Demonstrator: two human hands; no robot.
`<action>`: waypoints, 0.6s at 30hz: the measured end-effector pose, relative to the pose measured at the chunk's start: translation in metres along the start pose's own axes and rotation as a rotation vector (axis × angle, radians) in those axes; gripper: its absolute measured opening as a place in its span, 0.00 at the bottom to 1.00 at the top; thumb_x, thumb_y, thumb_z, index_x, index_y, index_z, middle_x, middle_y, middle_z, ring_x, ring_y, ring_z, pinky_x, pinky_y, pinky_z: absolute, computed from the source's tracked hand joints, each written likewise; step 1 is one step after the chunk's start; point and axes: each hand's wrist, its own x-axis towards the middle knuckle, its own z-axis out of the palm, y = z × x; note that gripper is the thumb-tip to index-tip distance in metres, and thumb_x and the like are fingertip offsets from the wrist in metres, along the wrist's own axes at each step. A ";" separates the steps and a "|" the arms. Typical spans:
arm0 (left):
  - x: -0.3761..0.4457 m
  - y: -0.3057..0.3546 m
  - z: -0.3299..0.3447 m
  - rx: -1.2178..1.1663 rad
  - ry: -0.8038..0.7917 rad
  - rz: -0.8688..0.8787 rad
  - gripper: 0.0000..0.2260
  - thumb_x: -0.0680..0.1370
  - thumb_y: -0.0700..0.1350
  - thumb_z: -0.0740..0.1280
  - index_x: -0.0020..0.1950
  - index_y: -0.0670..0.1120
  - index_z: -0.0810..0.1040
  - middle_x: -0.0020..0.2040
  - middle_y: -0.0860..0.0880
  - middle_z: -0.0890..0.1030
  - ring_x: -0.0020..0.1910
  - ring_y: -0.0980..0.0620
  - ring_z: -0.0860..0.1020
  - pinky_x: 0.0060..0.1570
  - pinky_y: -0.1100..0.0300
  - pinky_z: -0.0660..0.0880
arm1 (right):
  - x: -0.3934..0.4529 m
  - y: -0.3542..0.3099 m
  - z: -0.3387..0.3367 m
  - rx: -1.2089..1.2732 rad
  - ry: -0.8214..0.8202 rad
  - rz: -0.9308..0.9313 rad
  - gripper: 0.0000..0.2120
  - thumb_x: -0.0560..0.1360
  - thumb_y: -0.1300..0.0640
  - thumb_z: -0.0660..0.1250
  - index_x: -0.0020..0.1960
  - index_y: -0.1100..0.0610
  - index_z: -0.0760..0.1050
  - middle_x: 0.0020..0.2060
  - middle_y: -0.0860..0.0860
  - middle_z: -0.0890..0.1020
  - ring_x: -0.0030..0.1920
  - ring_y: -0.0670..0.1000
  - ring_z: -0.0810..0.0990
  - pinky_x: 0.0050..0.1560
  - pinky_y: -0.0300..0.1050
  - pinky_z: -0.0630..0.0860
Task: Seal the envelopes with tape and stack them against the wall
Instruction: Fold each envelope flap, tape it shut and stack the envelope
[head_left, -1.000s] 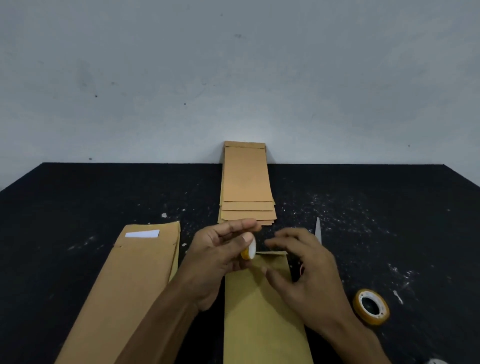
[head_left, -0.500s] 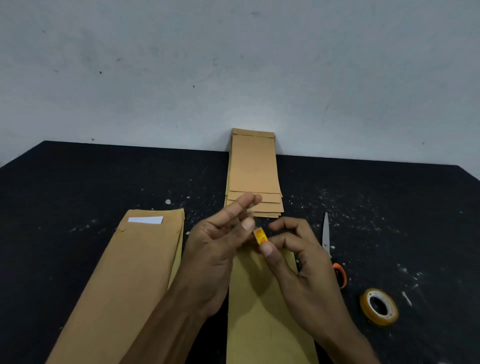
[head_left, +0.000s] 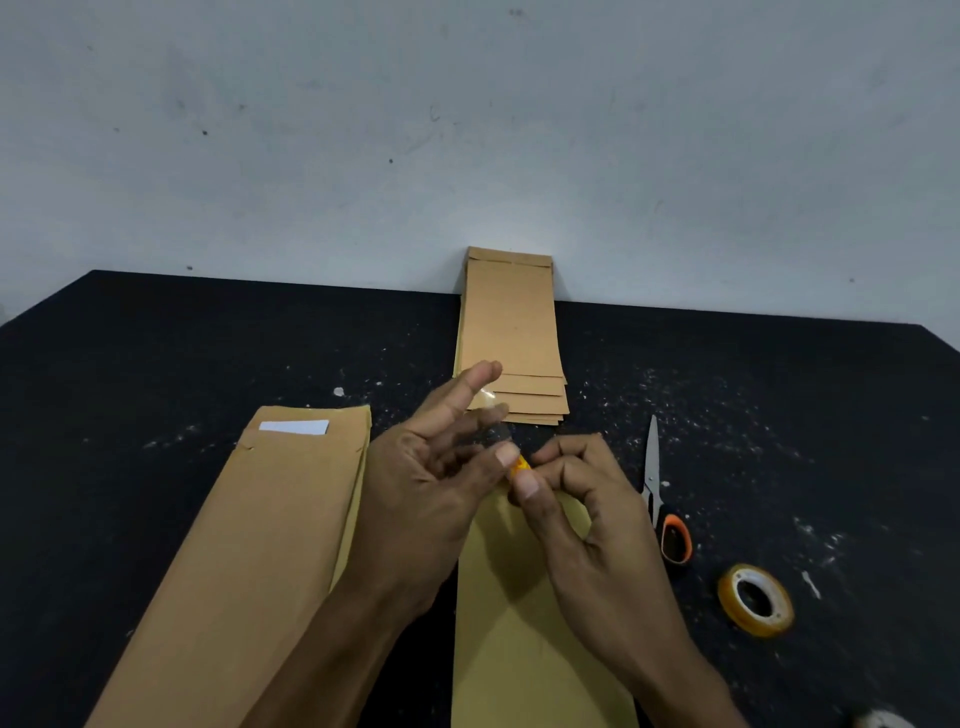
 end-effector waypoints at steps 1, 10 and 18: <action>0.000 0.000 0.000 0.023 -0.001 0.010 0.29 0.73 0.30 0.71 0.66 0.58 0.75 0.67 0.61 0.78 0.61 0.56 0.80 0.58 0.53 0.79 | 0.000 0.000 0.000 -0.004 0.009 -0.002 0.15 0.77 0.41 0.62 0.41 0.49 0.79 0.47 0.43 0.74 0.53 0.48 0.77 0.49 0.30 0.70; -0.001 0.000 -0.002 0.131 -0.020 0.032 0.34 0.71 0.33 0.75 0.73 0.54 0.70 0.73 0.59 0.72 0.59 0.55 0.81 0.58 0.55 0.79 | -0.004 0.003 0.004 0.037 0.068 0.014 0.17 0.76 0.40 0.65 0.38 0.51 0.80 0.47 0.45 0.75 0.53 0.50 0.78 0.49 0.35 0.75; 0.002 0.005 -0.010 0.052 0.053 0.011 0.33 0.70 0.31 0.75 0.71 0.53 0.72 0.67 0.39 0.77 0.46 0.52 0.86 0.49 0.67 0.79 | -0.006 0.003 0.004 0.084 -0.056 0.064 0.12 0.75 0.42 0.64 0.44 0.46 0.83 0.51 0.44 0.76 0.59 0.48 0.76 0.54 0.32 0.72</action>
